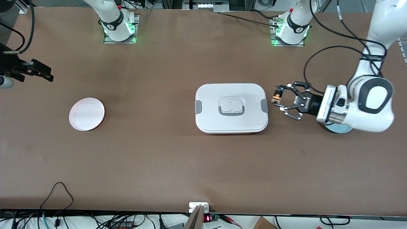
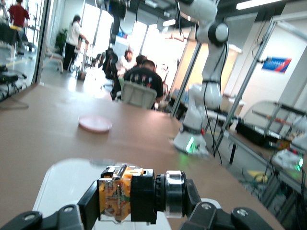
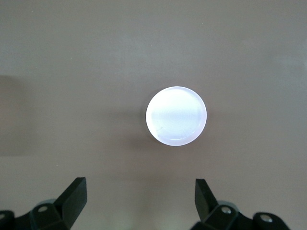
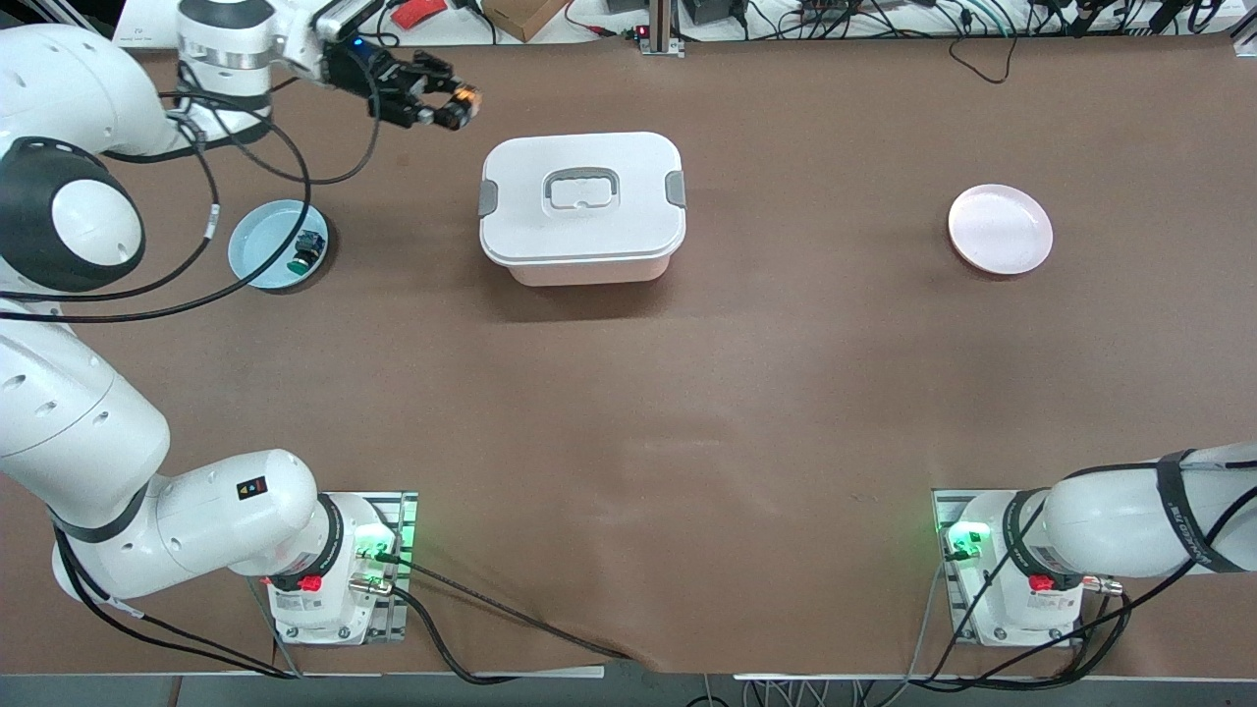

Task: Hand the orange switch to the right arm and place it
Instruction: 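Lift the orange switch with the left gripper while the right gripper reaches out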

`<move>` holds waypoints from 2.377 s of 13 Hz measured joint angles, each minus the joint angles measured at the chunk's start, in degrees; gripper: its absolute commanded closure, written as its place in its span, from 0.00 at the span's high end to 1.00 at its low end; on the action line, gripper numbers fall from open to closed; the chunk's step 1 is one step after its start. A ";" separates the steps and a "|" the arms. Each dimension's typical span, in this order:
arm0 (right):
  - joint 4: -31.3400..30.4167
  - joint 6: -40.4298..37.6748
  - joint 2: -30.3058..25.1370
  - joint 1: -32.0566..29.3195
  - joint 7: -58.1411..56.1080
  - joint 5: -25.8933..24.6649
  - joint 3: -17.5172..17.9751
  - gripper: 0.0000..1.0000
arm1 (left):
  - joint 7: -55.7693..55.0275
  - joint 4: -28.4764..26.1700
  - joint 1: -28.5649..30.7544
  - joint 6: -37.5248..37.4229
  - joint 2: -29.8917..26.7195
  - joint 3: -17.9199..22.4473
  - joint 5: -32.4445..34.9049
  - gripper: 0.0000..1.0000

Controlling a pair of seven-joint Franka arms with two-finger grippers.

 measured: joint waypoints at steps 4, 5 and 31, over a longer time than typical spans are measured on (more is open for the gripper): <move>0.00 0.07 0.01 0.47 0.01 1.00 0.39 1.00 | -3.00 0.04 -8.67 9.34 0.04 -0.47 -14.45 0.00; -0.03 0.01 0.05 0.37 0.01 3.94 0.26 1.00 | -3.24 0.05 -10.83 12.01 0.04 -0.54 -17.87 0.00; -15.71 2.21 8.94 7.94 5.70 88.73 -0.31 1.00 | -11.22 1.69 -24.57 31.61 -9.79 0.15 -33.09 0.00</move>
